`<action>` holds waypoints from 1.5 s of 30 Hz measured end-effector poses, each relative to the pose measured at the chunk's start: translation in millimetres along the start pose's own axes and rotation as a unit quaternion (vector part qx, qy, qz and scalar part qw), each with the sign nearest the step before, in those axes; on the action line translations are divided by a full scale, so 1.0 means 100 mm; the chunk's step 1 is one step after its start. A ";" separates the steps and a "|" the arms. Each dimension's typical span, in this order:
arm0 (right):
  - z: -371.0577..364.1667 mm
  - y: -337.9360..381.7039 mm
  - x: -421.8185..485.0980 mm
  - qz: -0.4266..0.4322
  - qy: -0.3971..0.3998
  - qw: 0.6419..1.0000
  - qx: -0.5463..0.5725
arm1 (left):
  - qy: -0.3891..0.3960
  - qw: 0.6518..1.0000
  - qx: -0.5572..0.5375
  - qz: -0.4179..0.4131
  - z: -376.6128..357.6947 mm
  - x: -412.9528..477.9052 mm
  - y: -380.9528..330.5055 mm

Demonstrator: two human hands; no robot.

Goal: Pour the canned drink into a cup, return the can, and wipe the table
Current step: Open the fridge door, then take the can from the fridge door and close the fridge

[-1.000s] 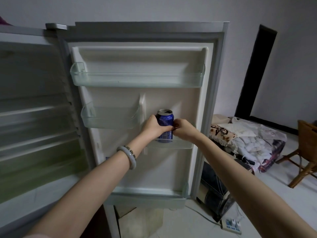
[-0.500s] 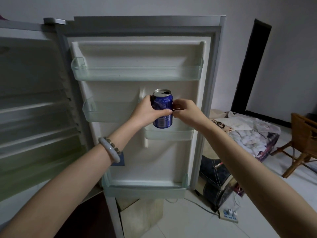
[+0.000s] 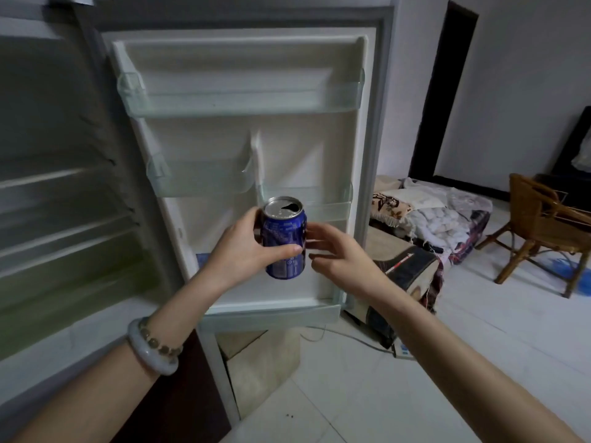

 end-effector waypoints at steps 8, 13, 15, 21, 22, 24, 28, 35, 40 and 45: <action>-0.24 -0.39 -0.53 -0.054 0.000 0.997 0.048 | 0.042 0.998 0.003 0.037 -0.26 -0.36 0.44; -0.16 -0.57 -0.60 -0.078 0.004 0.996 0.032 | 0.035 0.998 -0.004 0.057 -0.37 -0.46 0.56; -0.07 -0.64 -0.59 -0.079 0.002 0.997 0.023 | 0.026 0.998 -0.003 0.065 -0.40 -0.47 0.56; 0.43 -0.93 -0.50 -0.059 0.002 0.998 -0.010 | -0.012 0.996 -0.003 0.084 -0.60 -0.40 0.44; 0.55 -0.98 -0.48 -0.054 -0.001 0.998 -0.013 | -0.021 0.996 -0.004 0.089 -0.66 -0.38 0.40; 0.78 -1.09 -0.44 -0.040 -0.004 0.999 -0.033 | -0.039 0.994 -0.010 0.101 -0.81 -0.33 0.32; 1.21 -1.37 -0.30 0.000 -0.013 0.994 -0.110 | -0.072 0.990 -0.013 0.120 -1.12 -0.26 0.15; 1.59 -2.02 0.08 -0.007 -0.020 0.992 -0.127 | -0.131 0.981 -0.014 0.145 -1.55 -0.12 -0.07; 1.68 -2.23 0.39 -0.021 -0.030 0.996 -0.085 | -0.164 0.972 -0.017 0.167 -1.68 -0.03 -0.14; 1.61 -2.42 0.66 -0.044 -0.010 0.998 -0.045 | -0.183 0.966 -0.009 0.184 -1.69 -0.01 -0.18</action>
Point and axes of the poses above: each hand's wrist, its own x-axis towards the middle knuckle, its own z-axis out of the back of the hand, y = z × x, the point moved 5 cm from there along x, towards the middle knuckle, and after that the axes turned 12 degrees about z, right-handed, at the moved point
